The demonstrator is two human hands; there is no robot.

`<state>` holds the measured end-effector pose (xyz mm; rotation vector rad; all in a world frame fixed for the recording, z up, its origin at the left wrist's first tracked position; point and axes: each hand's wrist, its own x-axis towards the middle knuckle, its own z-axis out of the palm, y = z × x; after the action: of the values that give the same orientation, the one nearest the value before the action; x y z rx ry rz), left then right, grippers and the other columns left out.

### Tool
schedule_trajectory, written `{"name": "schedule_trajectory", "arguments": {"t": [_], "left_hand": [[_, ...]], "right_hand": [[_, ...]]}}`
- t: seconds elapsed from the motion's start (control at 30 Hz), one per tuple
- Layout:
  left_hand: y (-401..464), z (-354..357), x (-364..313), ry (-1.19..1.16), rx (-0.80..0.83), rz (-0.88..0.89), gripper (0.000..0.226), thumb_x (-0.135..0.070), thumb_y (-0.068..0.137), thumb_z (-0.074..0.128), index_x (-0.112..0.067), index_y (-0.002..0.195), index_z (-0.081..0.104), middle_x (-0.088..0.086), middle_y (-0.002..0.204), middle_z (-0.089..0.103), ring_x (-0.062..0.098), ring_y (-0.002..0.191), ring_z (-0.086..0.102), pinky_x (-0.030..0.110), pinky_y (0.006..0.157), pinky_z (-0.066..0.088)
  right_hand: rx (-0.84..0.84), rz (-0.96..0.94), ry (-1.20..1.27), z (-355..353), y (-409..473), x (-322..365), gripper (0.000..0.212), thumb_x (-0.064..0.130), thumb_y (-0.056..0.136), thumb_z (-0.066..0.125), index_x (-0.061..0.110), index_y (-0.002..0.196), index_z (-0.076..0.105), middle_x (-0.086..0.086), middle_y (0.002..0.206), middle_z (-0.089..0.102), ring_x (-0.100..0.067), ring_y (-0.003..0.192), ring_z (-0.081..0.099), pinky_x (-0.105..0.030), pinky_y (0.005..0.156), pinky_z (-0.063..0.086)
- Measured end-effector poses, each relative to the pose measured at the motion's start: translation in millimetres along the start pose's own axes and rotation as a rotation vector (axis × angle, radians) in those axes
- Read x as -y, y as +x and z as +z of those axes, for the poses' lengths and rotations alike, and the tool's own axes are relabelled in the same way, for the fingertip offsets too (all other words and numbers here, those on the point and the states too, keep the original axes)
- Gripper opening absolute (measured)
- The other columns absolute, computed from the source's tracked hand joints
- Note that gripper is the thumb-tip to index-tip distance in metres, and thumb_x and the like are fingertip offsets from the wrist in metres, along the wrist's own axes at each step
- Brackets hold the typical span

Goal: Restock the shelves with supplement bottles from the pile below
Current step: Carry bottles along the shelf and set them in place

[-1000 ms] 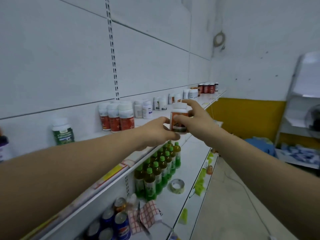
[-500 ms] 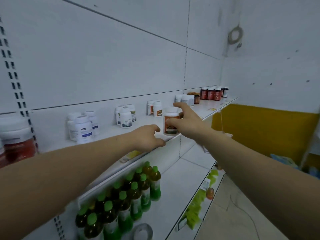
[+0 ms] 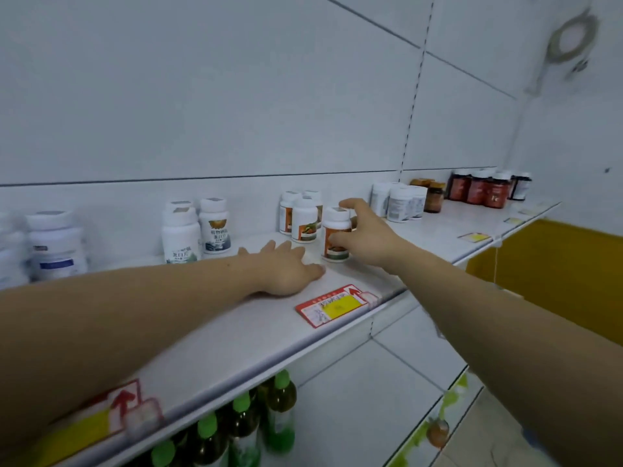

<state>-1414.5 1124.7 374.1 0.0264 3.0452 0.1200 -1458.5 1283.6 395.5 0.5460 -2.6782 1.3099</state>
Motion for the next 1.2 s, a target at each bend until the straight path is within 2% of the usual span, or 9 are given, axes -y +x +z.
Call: {"name": "schedule_trajectory", "arguments": {"t": [0.13,0.27,0.43,0.6,0.83,0.93,1.0,1.1,1.2], "left_hand": [[12.3,2.1,-1.5,0.011,0.049,-0.063,0.073,-0.068,0.090,0.016,-0.029,0.151,0.005,-0.003,0.160,-0.001,0.022,0.147,-0.001,0.059,0.114,0.003],[13.2,1.0,-6.4,-0.008,0.063,-0.144,0.071,-0.067,0.091,0.014,-0.031,0.151,0.001,-0.005,0.159,-0.005,0.018,0.146,-0.004,0.054,0.115,-0.001],[12.0,-1.2,-17.3,0.006,0.100,-0.261,0.069,-0.067,0.090,0.013,-0.035,0.150,-0.002,-0.006,0.159,-0.008,0.018,0.146,-0.007,0.052,0.116,-0.003],[10.6,-3.3,-25.9,0.007,0.118,-0.345,0.065,-0.064,0.092,0.015,-0.038,0.149,-0.003,-0.006,0.159,-0.009,0.017,0.146,-0.008,0.051,0.117,-0.001],[6.7,-2.9,-33.5,-0.023,0.069,-0.381,0.062,-0.060,0.094,0.021,-0.039,0.149,0.003,-0.005,0.159,-0.005,0.014,0.146,-0.005,0.046,0.118,0.001],[2.5,-6.7,-37.9,-0.075,0.055,-0.407,0.066,-0.062,0.093,0.026,-0.036,0.150,0.007,-0.005,0.160,0.000,0.015,0.146,0.001,0.042,0.119,0.003],[-5.6,-12.0,-38.4,-0.108,0.028,-0.447,0.070,-0.066,0.090,0.030,-0.035,0.150,0.012,-0.007,0.159,0.007,0.016,0.146,0.009,0.039,0.118,0.006],[-36.8,-23.2,-38.1,-0.179,-0.084,-0.487,0.069,-0.065,0.088,0.036,-0.035,0.148,0.022,-0.006,0.158,0.016,0.019,0.144,0.017,0.038,0.117,0.011],[-89.9,-32.3,-29.3,-0.193,-0.194,-0.521,0.065,-0.062,0.088,0.042,-0.036,0.146,0.028,-0.005,0.155,0.025,0.018,0.141,0.027,0.034,0.114,0.017]], "right_hand": [[0.076,-0.073,-0.055,-7.2,42.3,-20.3,0.065,0.022,0.086,0.066,0.028,0.141,0.030,0.001,0.118,0.048,-0.021,0.104,0.055,-0.033,0.089,0.047],[0.133,-0.172,-0.075,-9.0,74.0,-35.6,0.064,0.024,0.088,0.064,0.028,0.141,0.029,0.005,0.112,0.046,-0.018,0.098,0.052,-0.027,0.081,0.041],[0.203,-0.270,-0.091,-13.0,99.3,-48.2,0.063,0.024,0.088,0.063,0.025,0.141,0.029,0.004,0.111,0.046,-0.019,0.098,0.049,-0.027,0.081,0.039],[0.236,-0.370,-0.095,-15.9,119.3,-60.1,0.062,0.023,0.086,0.061,0.021,0.141,0.032,-0.007,0.128,0.051,-0.020,0.098,0.050,-0.028,0.079,0.038],[0.293,-0.439,-0.183,-13.2,128.9,-58.3,0.059,0.025,0.092,0.055,0.017,0.143,0.025,-0.012,0.129,0.051,-0.024,0.096,0.048,-0.029,0.078,0.036],[0.327,-0.424,-0.240,-18.3,125.8,-51.1,0.071,0.036,0.088,0.061,0.018,0.145,0.022,-0.013,0.133,0.045,-0.029,0.109,0.050,-0.031,0.082,0.039],[0.282,-0.463,-0.295,-26.1,120.9,-40.1,0.078,0.045,0.086,0.061,0.019,0.147,0.019,-0.014,0.139,0.035,-0.034,0.123,0.044,-0.036,0.091,0.039],[0.225,-0.569,-0.333,-32.8,102.9,-5.0,0.077,0.047,0.087,0.057,0.020,0.149,0.020,-0.011,0.148,0.028,-0.032,0.134,0.034,-0.039,0.101,0.036],[0.298,-0.678,-0.336,-15.6,68.9,46.0,0.072,0.052,0.089,0.053,0.023,0.149,0.025,-0.006,0.152,0.029,-0.027,0.137,0.031,-0.038,0.106,0.032]]}}
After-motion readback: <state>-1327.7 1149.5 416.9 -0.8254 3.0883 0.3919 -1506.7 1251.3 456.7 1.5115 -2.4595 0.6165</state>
